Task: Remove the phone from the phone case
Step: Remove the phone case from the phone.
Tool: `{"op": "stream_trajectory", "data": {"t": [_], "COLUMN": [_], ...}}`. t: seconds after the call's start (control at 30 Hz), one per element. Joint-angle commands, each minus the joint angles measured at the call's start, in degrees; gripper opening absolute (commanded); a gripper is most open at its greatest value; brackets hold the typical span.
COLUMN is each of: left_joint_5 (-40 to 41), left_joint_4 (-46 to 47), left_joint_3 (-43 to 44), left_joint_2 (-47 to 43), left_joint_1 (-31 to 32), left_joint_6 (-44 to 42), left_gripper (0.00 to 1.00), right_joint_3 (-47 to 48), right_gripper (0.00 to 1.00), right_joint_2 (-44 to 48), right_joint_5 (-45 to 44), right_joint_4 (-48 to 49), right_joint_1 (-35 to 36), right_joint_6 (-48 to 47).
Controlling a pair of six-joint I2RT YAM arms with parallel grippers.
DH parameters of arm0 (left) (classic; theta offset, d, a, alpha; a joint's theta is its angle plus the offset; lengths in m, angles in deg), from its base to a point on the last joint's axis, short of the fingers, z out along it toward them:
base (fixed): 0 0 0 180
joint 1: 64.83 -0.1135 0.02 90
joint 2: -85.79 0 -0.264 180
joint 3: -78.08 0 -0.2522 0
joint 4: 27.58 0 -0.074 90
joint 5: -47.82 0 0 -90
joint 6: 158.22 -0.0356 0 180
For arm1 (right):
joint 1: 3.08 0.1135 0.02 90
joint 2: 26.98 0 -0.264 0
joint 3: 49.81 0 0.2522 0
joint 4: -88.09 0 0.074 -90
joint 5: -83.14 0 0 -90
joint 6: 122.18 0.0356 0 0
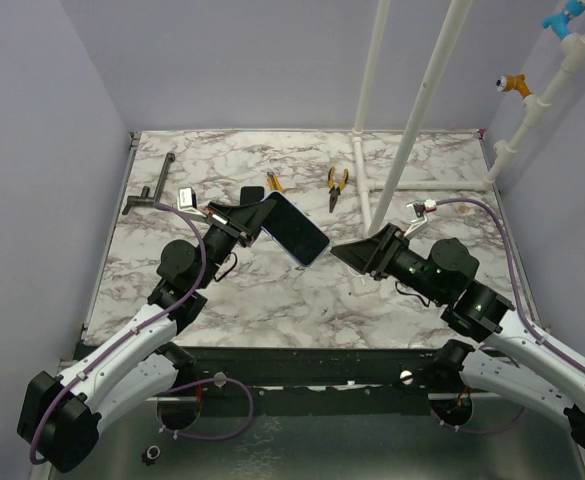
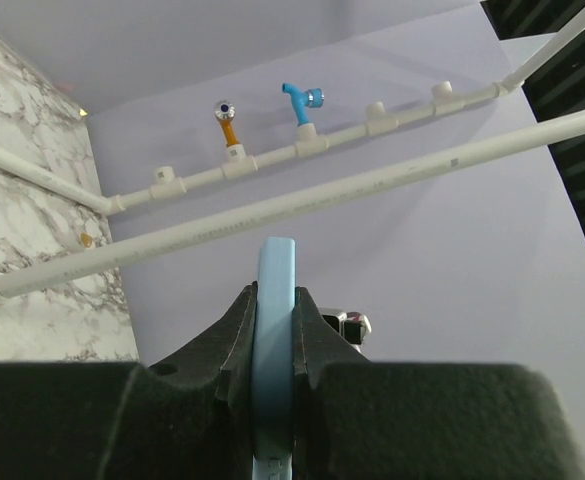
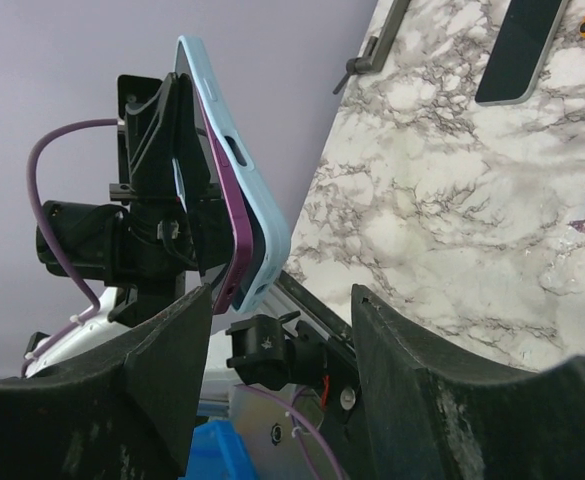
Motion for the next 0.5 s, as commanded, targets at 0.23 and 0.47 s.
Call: {"op": "stream_trajectory", "data": {"t": [0.23,0.47], "left_joint_5": [-0.8,-1.11], "left_joint_4": [2.75,2.75], "left_joint_3": [1.46,1.45], "left_joint_2": [-0.99,-1.01], "left_joint_1": [-0.06,-0.06], "left_joint_6": [2.24,2.43], "left_gripper": [0.0,0.0], "right_joint_3": [0.26,-0.24], "right_gripper": [0.54,0.53], "right_joint_2": [-2.3,-2.9], "right_joint_5": [1.05,0.85], "right_joint_4": [2.11,4.01], "right_joint_1": [0.31,0.33], "right_joint_6": [1.9,2.42]}}
